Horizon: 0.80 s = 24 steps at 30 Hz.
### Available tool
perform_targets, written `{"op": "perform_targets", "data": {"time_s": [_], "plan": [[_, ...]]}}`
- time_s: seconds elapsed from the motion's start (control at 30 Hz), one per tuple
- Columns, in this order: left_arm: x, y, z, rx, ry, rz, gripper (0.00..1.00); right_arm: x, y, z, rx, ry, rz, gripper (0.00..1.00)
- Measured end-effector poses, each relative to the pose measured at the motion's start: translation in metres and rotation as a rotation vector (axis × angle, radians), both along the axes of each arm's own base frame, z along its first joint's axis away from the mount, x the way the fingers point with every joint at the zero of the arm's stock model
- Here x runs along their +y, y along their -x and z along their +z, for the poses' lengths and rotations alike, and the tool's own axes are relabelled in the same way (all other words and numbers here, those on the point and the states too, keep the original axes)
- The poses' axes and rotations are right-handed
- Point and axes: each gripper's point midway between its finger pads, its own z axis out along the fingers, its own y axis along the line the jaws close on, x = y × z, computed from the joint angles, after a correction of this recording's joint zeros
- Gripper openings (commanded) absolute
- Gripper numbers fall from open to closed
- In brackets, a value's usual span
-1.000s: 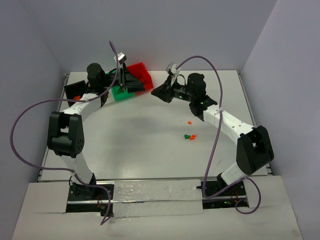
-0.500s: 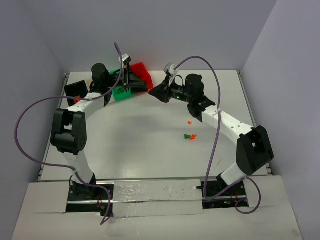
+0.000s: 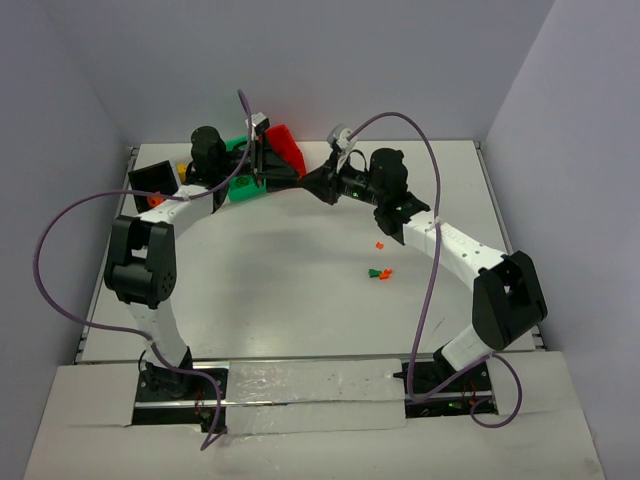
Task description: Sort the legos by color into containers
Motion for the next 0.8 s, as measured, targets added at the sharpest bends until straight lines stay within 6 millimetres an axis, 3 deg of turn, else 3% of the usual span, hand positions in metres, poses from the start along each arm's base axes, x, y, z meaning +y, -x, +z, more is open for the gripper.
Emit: {"op": "perform_targets", "data": {"time_s": [0.17, 0.57, 0.8], "plan": [[-0.0003, -0.0004, -0.003, 0.014, -0.01, -0.001, 0.49, 0.0016, 0.0009, 0.0006, -0.003, -0.001, 0.002, 0.0], [-0.001, -0.0005, 0.0002, 0.015, -0.007, -0.003, 0.43, 0.0058, 0.0032, -0.0001, -0.041, 0.019, 0.014, 0.0], [-0.002, -0.0024, -0.0034, 0.039, -0.01, -0.005, 0.15, 0.0074, 0.0016, -0.0007, -0.057, 0.029, 0.014, 0.0]]}}
